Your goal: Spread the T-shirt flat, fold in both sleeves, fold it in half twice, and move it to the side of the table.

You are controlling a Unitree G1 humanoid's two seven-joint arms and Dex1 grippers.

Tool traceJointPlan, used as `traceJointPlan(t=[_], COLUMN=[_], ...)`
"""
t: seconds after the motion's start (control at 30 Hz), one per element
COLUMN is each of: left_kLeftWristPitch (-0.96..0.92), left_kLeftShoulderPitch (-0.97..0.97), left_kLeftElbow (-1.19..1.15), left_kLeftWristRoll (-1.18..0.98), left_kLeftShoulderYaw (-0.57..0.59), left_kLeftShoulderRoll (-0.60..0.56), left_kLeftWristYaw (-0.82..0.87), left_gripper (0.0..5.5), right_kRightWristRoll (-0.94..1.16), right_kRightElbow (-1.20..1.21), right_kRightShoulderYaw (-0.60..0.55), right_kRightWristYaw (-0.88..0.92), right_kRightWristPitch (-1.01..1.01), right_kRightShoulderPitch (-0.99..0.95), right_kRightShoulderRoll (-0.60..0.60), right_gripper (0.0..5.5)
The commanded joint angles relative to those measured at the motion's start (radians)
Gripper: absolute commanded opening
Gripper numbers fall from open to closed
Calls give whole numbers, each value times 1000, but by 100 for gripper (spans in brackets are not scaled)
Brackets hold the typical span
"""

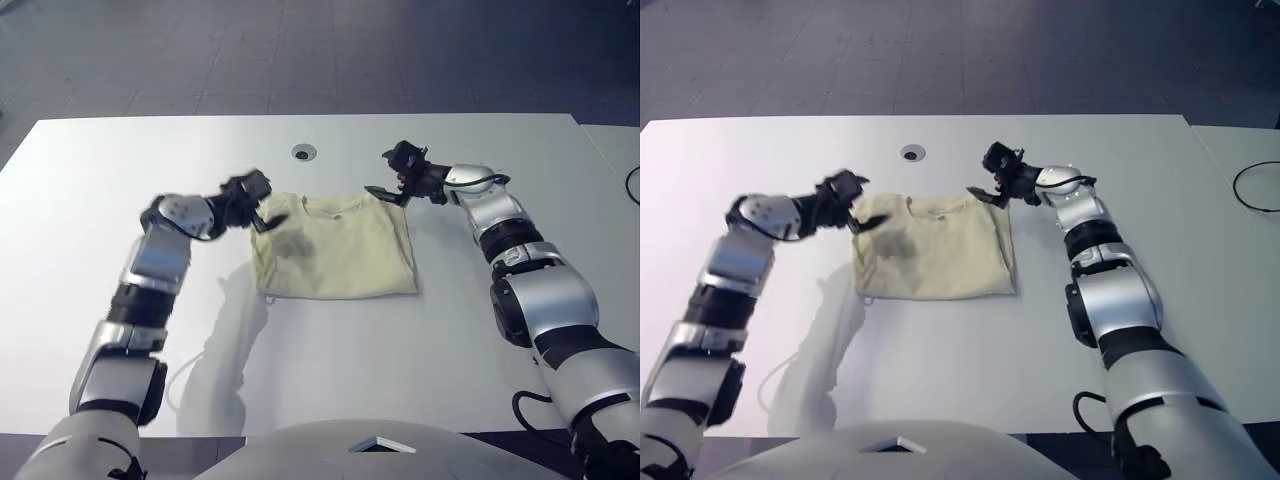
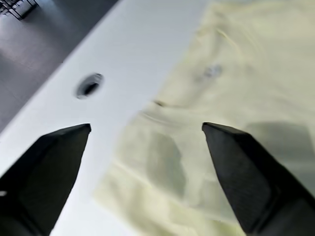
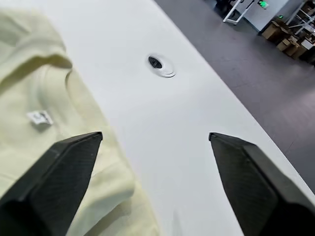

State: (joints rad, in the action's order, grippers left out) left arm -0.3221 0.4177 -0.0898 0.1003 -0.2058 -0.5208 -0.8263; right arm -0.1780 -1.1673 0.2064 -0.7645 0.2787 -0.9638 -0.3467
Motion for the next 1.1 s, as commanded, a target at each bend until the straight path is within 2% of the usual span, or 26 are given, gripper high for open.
traceJointPlan(t=[0.03,0.13,0.2,0.33,0.53,0.73,0.8,0.9,1.03,1.1], left_kLeftWristPitch=[-192,-240,-252,-259,-248,-104,-34,106,249,310], left_kLeftShoulderPitch=[-159,-196,-207,-201,-192,-76,-21,64,166,226], left_kLeftElbow=[332,415,439,428,371,192,95,-50,-201,-297], left_kLeftWristRoll=[32,67,89,127,150,127,129,130,139,162], left_kLeftShoulderYaw=[-81,-114,-135,-174,-195,-160,-165,-183,-222,-244], left_kLeftShoulderRoll=[-42,-100,-127,-151,-230,-327,-338,-339,-290,-264], left_kLeftWristYaw=[-18,-36,-39,-29,-74,-168,-196,-249,-310,-317], left_gripper=[487,539,540,540,540,540,540,540,540,540], right_kRightWristRoll=[-99,-131,-148,-182,-239,-227,-198,-108,59,116], right_kRightElbow=[-53,-74,-87,-100,-91,22,118,406,918,1100], right_kRightShoulderYaw=[69,85,89,102,157,196,201,201,203,209], right_kRightWristYaw=[58,91,127,174,138,-57,-148,-293,-399,-419], right_kRightWristPitch=[46,61,63,71,126,209,220,158,-116,-243], right_kRightShoulderPitch=[10,18,16,14,45,136,190,313,485,528], right_kRightShoulderRoll=[-3,-15,-19,-27,-62,-157,-188,-234,-244,-239], right_gripper=[467,519,538,538,538,538,538,538,538,538])
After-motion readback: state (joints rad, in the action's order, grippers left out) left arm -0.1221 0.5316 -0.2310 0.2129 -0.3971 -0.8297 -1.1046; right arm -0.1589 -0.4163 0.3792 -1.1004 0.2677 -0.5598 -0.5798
